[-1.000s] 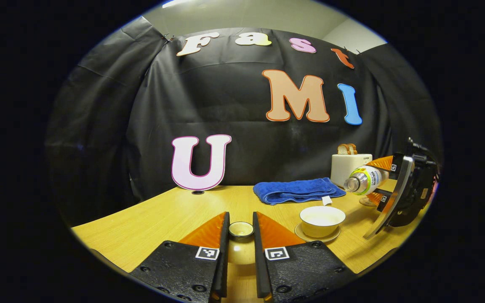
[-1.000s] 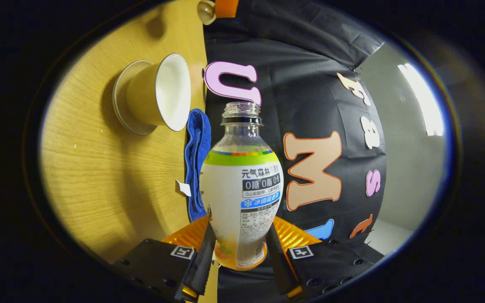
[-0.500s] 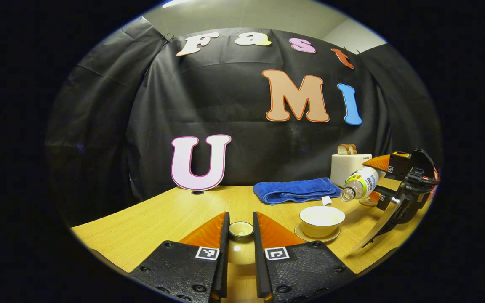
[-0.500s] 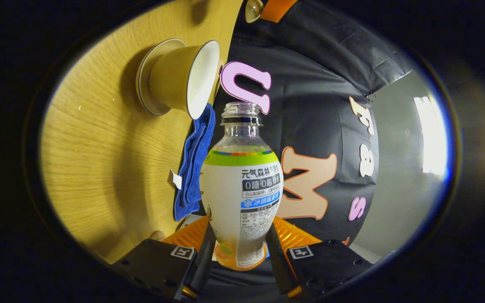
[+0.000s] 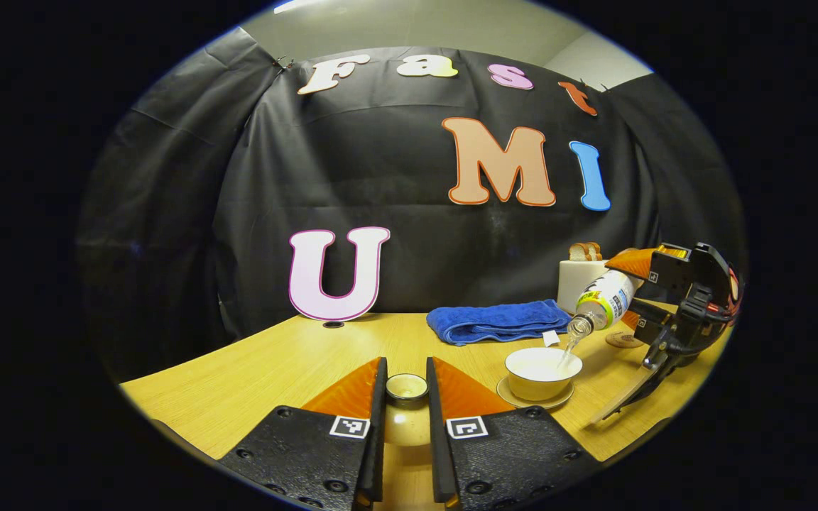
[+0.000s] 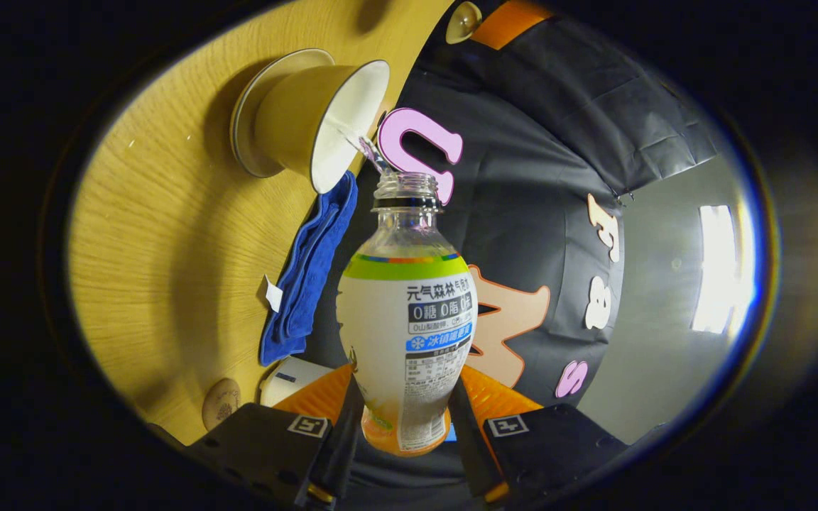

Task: Open the teacup lid with one hand, grasp the water bottle and pour water into the teacup with the other hand; after pouring, place the water bottle on the coaster and then close the teacup lid.

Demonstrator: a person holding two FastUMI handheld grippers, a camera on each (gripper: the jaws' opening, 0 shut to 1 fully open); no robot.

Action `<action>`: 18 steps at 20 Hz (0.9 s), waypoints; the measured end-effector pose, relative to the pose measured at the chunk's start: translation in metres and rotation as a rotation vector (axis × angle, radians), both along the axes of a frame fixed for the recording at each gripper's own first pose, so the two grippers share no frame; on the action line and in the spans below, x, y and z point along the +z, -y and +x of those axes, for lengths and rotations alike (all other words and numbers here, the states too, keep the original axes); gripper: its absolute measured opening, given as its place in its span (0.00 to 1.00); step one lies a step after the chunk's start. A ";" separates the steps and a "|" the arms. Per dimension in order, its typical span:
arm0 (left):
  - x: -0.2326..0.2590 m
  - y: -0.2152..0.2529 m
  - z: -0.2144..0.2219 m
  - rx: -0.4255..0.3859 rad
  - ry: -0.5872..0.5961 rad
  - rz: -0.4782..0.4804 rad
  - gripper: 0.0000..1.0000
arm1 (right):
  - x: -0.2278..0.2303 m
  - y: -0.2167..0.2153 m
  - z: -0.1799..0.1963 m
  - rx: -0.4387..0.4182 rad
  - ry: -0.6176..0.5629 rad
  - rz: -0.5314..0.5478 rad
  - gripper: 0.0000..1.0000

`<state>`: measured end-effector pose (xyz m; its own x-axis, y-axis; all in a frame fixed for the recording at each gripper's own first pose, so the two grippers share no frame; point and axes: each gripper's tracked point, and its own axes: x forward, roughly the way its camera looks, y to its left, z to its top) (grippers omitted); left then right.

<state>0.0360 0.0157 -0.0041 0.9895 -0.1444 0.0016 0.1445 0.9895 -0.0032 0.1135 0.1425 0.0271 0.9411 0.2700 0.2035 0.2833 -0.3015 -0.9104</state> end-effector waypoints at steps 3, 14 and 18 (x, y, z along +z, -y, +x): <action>0.000 0.000 -0.001 0.000 0.000 0.000 0.25 | 0.006 -0.003 0.000 0.010 0.032 -0.036 0.67; 0.000 -0.001 0.000 0.001 0.000 0.000 0.24 | 0.009 -0.003 0.003 0.014 0.037 -0.043 0.68; 0.000 -0.001 -0.001 0.000 -0.001 0.000 0.24 | -0.020 -0.005 -0.009 -0.025 -0.165 0.158 0.68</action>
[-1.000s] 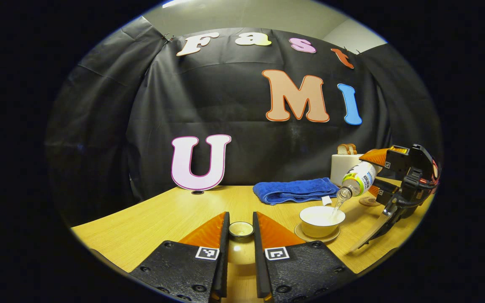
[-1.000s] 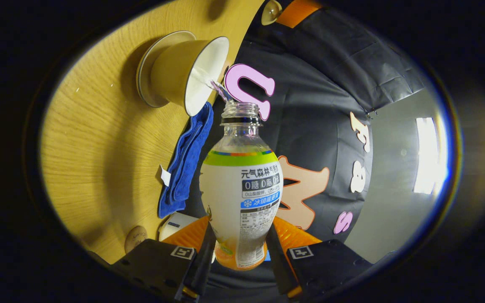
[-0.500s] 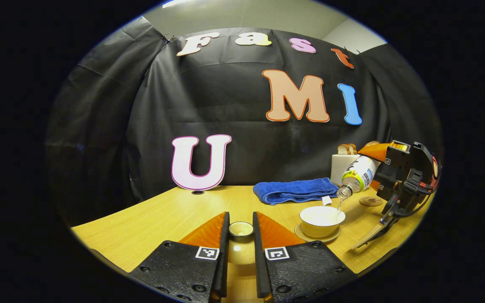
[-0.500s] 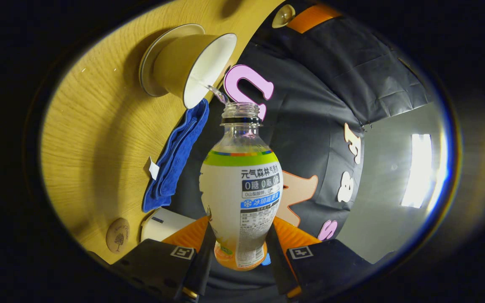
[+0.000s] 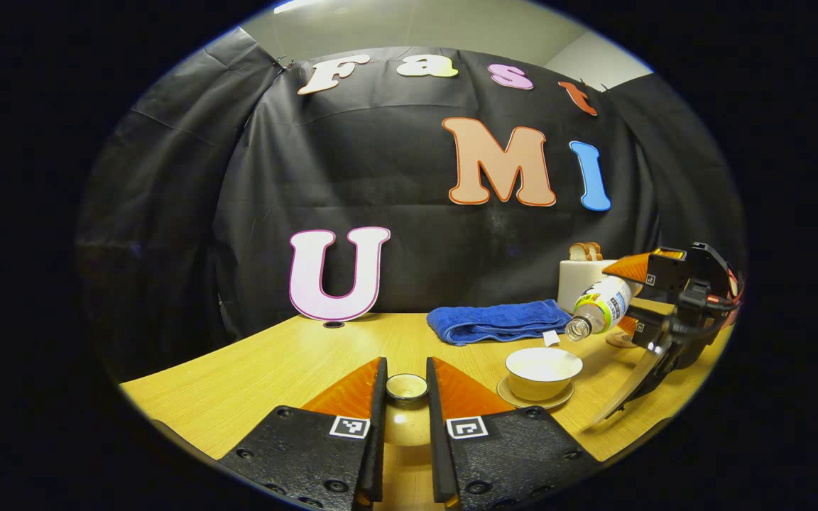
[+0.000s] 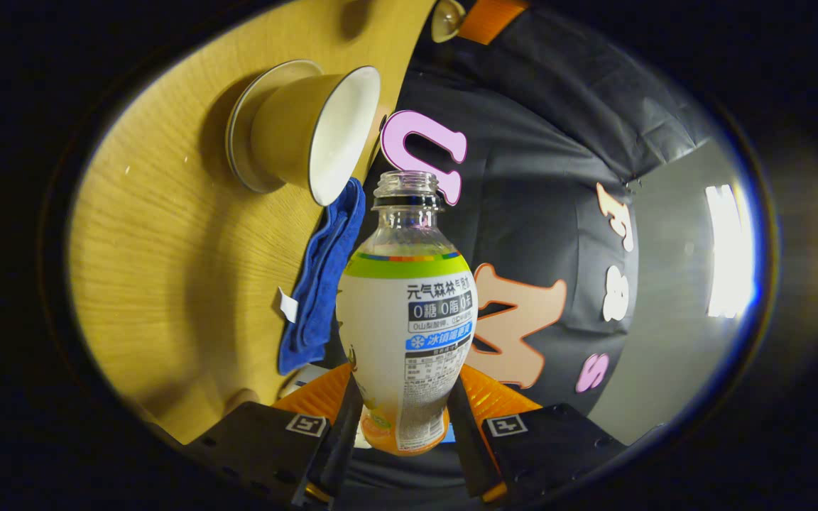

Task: Open the teacup lid with one hand, grasp the water bottle and pour water into the teacup with the other hand; after pouring, place the water bottle on the coaster and then close the teacup lid.

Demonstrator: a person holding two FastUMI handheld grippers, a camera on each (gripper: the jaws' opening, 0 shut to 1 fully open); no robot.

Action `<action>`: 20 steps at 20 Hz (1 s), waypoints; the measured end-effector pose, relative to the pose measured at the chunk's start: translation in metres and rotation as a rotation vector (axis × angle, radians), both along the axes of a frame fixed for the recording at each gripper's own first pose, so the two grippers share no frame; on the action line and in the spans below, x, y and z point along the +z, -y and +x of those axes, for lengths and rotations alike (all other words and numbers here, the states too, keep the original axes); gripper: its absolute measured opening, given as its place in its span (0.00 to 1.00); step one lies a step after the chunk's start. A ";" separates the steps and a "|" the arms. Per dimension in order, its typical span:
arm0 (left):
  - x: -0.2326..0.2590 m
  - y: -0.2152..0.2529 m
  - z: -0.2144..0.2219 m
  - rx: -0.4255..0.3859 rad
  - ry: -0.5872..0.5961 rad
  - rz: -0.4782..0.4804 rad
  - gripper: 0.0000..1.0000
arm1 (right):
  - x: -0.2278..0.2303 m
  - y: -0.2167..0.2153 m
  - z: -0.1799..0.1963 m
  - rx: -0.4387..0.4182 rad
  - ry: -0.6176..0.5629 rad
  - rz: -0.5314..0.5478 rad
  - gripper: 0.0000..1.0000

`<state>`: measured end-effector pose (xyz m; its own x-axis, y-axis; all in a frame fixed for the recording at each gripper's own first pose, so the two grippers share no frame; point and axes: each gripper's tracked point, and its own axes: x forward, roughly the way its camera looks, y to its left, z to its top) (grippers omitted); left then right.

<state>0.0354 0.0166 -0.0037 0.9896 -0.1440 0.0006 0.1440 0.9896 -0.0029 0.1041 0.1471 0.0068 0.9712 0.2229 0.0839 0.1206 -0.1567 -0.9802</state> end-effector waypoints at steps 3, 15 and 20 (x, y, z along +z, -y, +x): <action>0.000 0.000 0.000 0.000 0.000 0.000 0.24 | -0.014 0.003 0.003 -0.013 -0.121 0.152 0.65; 0.000 0.000 0.000 0.000 0.000 0.000 0.24 | 0.021 0.012 0.011 0.003 -0.561 1.100 0.66; -0.001 0.000 0.000 0.000 0.000 0.000 0.24 | 0.052 0.042 0.020 0.035 -0.544 1.348 0.65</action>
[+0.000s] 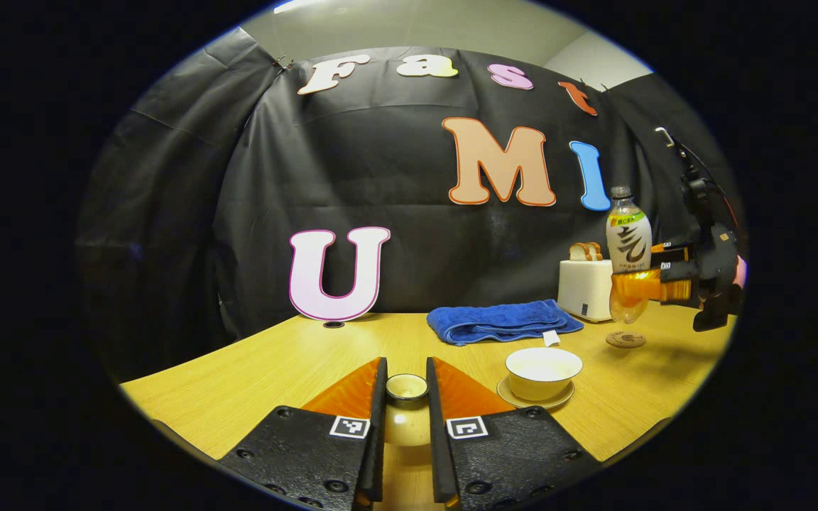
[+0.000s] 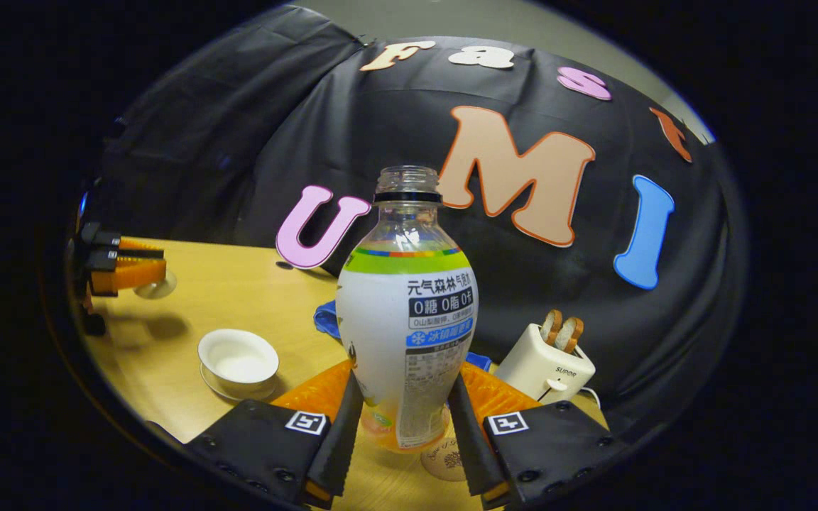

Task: Open the teacup lid with one hand, grasp the water bottle and pour water into the teacup with the other hand; after pouring, place the water bottle on the coaster and then close the teacup lid.

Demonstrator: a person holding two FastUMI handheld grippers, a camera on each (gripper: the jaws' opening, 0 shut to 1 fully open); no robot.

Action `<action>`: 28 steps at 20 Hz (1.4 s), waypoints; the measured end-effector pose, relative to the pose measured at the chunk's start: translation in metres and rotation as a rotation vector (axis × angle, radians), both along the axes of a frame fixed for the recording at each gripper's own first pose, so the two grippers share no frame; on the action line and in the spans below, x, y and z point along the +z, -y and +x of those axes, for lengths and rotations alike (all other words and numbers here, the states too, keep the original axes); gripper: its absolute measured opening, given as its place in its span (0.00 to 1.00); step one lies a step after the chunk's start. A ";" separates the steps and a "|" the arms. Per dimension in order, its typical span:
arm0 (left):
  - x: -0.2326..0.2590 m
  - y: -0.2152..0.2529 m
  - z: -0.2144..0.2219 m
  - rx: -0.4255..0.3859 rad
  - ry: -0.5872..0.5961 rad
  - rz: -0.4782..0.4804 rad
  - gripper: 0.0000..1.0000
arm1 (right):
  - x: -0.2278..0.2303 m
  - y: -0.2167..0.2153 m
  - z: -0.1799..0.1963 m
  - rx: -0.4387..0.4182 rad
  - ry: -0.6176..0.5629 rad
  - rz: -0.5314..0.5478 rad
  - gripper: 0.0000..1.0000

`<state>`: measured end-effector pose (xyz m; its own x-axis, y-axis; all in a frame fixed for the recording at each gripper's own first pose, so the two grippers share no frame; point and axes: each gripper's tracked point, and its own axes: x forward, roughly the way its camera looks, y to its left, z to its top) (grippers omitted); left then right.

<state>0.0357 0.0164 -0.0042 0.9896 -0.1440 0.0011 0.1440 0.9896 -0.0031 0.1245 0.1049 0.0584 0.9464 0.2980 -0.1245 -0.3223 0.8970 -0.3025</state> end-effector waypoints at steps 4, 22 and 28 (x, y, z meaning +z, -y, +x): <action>0.000 0.000 0.000 0.000 0.000 0.000 0.24 | 0.006 0.034 0.017 -0.073 -0.040 0.212 0.68; -0.001 0.001 0.001 0.002 0.002 0.001 0.24 | -0.083 0.117 0.044 -0.228 -0.143 0.283 0.66; 0.000 0.000 0.000 0.002 0.002 0.000 0.24 | -0.086 0.118 0.042 -0.219 -0.131 0.283 0.67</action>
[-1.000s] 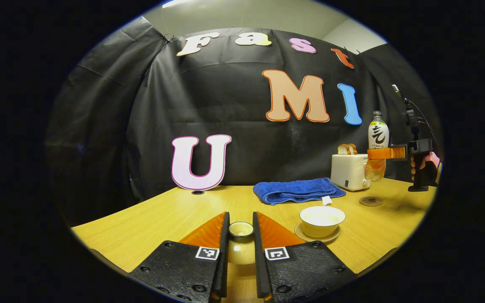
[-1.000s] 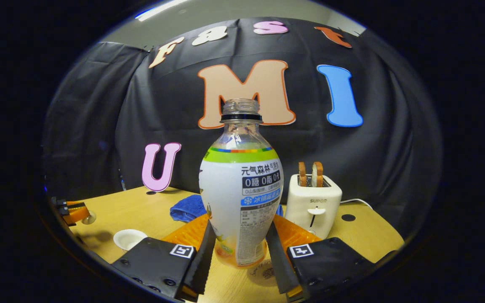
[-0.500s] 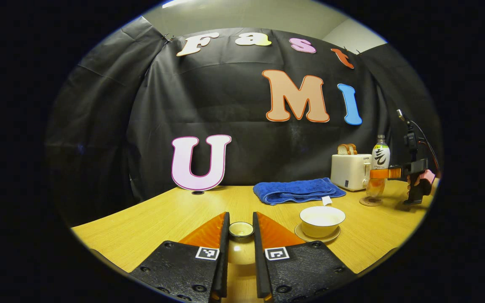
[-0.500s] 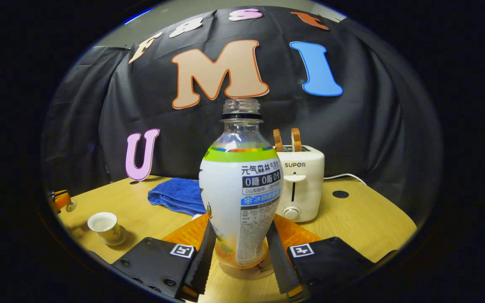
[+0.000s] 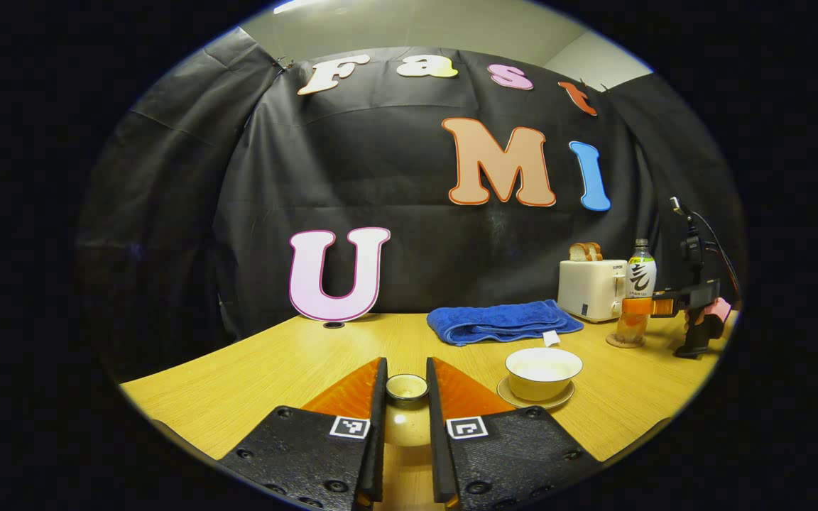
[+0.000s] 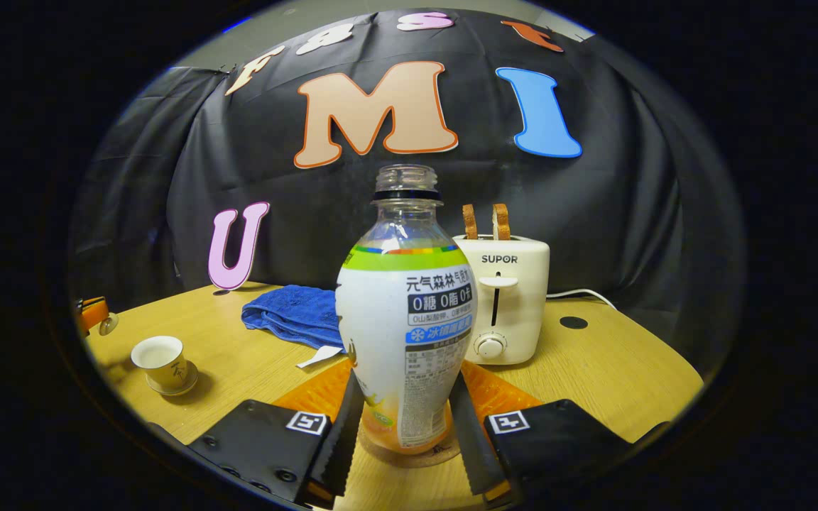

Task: Open the teacup lid with one hand, grasp the water bottle and pour water into the teacup with the other hand; after pouring, place the water bottle on the coaster and then close the teacup lid.

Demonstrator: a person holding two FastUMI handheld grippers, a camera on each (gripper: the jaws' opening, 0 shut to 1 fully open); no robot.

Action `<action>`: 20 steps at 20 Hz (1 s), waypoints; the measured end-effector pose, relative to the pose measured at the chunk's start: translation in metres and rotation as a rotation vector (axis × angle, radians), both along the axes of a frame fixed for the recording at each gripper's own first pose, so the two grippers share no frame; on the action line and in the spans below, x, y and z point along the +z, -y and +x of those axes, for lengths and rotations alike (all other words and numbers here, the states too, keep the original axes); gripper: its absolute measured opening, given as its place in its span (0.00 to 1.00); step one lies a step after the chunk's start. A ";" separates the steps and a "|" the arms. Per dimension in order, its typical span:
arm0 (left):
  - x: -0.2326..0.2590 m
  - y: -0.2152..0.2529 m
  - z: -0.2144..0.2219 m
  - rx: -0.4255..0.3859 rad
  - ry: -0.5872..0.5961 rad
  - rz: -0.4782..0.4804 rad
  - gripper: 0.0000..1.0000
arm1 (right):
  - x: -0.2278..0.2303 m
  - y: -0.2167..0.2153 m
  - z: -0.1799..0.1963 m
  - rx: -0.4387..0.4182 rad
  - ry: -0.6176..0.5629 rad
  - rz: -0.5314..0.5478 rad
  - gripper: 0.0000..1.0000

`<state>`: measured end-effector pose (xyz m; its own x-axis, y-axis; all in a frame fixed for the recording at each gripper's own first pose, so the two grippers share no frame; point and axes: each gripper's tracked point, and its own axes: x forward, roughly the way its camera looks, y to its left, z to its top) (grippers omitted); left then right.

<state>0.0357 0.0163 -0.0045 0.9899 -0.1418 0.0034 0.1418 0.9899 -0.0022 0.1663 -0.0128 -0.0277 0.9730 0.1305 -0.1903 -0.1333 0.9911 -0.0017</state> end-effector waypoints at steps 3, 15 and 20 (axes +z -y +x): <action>0.000 0.001 0.000 0.001 0.000 0.000 0.24 | 0.000 -0.002 -0.001 0.002 0.002 -0.008 0.72; 0.000 0.001 -0.001 -0.001 0.000 -0.001 0.24 | 0.007 0.001 -0.015 0.012 0.047 0.010 0.93; -0.001 0.003 0.003 -0.006 0.001 0.000 0.24 | 0.013 0.006 -0.043 0.004 0.071 0.031 0.98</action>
